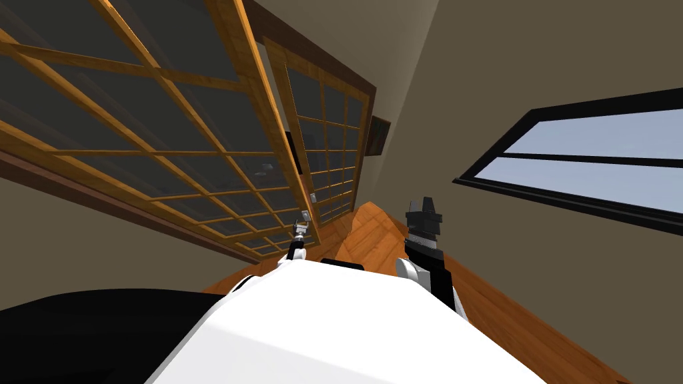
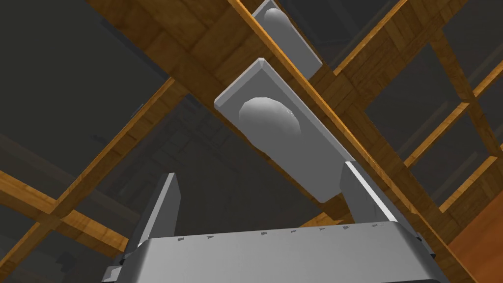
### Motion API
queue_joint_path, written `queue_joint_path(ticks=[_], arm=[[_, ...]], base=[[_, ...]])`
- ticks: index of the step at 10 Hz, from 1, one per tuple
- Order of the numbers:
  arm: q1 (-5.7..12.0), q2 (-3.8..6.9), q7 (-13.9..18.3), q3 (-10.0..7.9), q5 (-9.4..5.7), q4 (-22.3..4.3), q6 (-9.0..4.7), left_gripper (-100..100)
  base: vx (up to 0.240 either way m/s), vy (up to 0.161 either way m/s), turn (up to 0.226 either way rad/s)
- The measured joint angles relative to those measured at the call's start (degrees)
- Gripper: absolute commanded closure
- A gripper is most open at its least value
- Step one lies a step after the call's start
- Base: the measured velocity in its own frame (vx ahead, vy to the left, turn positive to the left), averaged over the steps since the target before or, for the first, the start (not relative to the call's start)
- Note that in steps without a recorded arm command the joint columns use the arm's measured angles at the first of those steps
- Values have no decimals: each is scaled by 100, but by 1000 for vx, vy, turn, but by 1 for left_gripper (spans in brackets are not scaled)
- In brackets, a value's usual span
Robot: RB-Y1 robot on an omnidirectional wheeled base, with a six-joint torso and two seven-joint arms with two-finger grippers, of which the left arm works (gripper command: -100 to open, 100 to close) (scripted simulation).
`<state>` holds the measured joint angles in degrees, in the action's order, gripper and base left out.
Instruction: Pull the door open
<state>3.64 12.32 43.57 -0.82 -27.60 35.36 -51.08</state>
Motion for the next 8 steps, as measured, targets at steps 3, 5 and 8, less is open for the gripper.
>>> queue_joint_path(ticks=[3, 5, 8], arm=[[22, -45, 410, 62, -171, 29, 14, -100], [38, -81, 703, 110, -305, 61, 30, -100], [68, -123, 1116, 171, -465, 65, 33, -100]], base=[[-57, 12, -44], [-57, 5, -32], [-53, 11, -43]])
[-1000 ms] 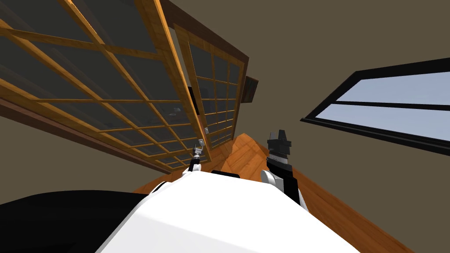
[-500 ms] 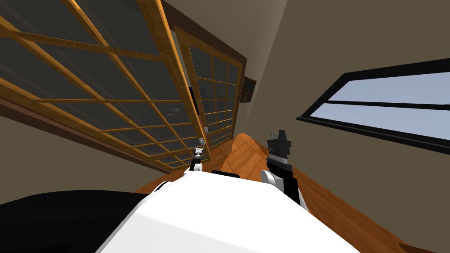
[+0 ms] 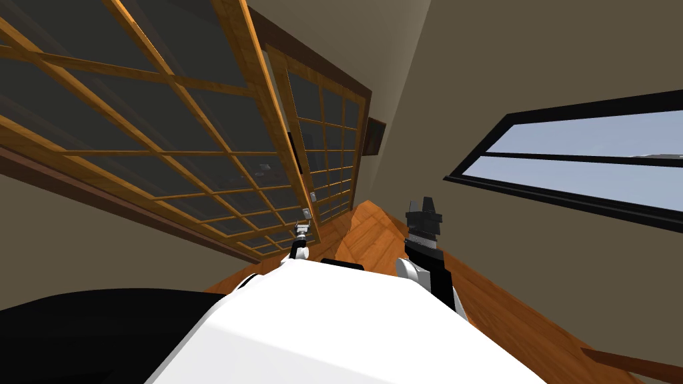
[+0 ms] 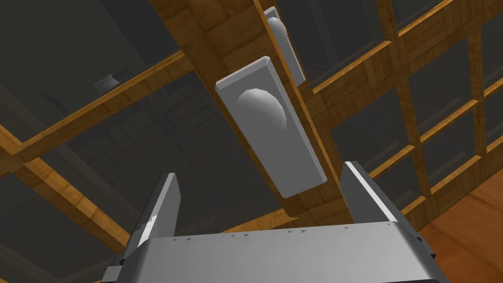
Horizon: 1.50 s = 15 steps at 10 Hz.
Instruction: Pull the door open
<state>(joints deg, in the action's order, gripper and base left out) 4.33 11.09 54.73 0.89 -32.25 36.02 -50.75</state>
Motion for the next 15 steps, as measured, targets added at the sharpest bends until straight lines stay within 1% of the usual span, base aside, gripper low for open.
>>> queue_joint_path(ticks=[1, 7, 13, 14, 15], arm=[[10, -20, 171, 31, -82, 14, 3, -100], [26, -109, 1052, 146, -404, 115, 45, -100], [84, -176, 1808, 239, -649, 110, 46, -100], [85, -177, 1834, 241, -653, 109, 45, -100], [59, -79, 1916, 231, -667, 73, 42, -100]], base=[[-57, 3, -19], [-54, 8, -34], [-41, 5, -24], [140, -11, -87], [210, -1, -87]])
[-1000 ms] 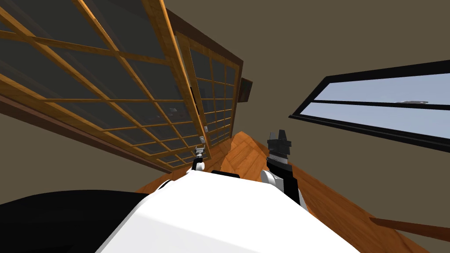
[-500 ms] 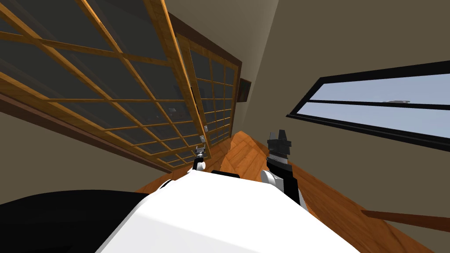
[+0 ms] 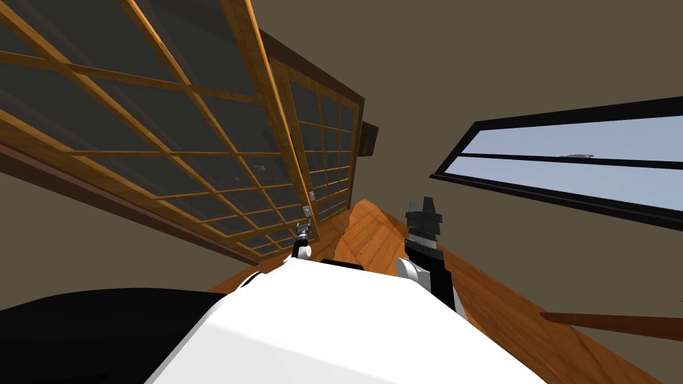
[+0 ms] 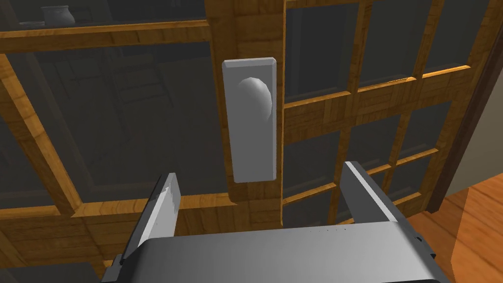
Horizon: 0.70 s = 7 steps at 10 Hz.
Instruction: Pull the door open
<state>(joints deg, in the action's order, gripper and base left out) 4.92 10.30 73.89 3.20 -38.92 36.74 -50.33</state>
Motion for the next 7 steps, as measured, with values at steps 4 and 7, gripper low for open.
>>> queue_joint_path(ticks=[4, 7], arm=[[-123, 373, 484, 3, -25, -222, -126, -100], [-239, 569, 708, -16, -54, -205, -136, -100]], base=[[222, 18, -81], [116, 19, -26]])
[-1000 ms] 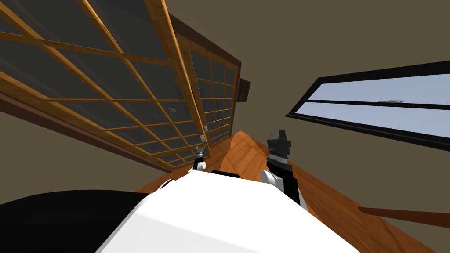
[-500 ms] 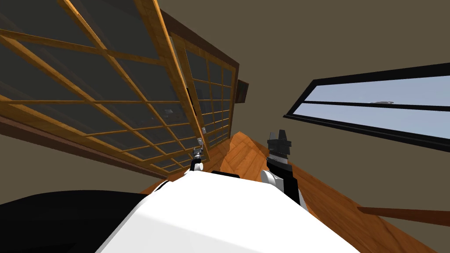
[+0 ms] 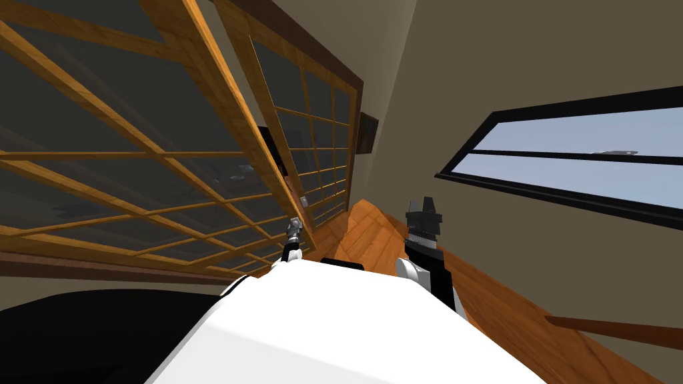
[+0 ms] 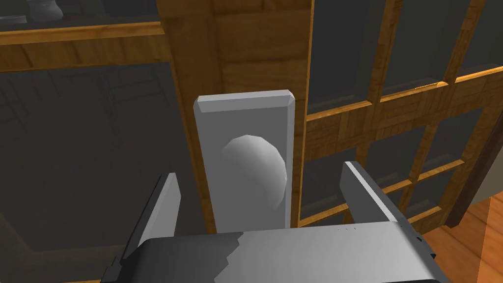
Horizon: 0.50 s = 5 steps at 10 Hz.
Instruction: Pull the door open
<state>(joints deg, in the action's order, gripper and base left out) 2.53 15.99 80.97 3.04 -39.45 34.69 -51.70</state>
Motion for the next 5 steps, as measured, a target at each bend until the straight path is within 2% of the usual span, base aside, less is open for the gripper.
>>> queue_joint_path(ticks=[1, 2, 3, 5], arm=[[-169, 84, 12, -25, -25, 202, 69, -100], [-131, 131, 101, -12, -20, 62, 30, -100], [-125, 133, 126, -9, -18, 33, 10, 100], [-128, 136, 103, -16, -22, 59, 26, 100]], base=[[135, 20, -47], [42, 4, 2], [-11, -2, -1], [-13, 1, -1]])
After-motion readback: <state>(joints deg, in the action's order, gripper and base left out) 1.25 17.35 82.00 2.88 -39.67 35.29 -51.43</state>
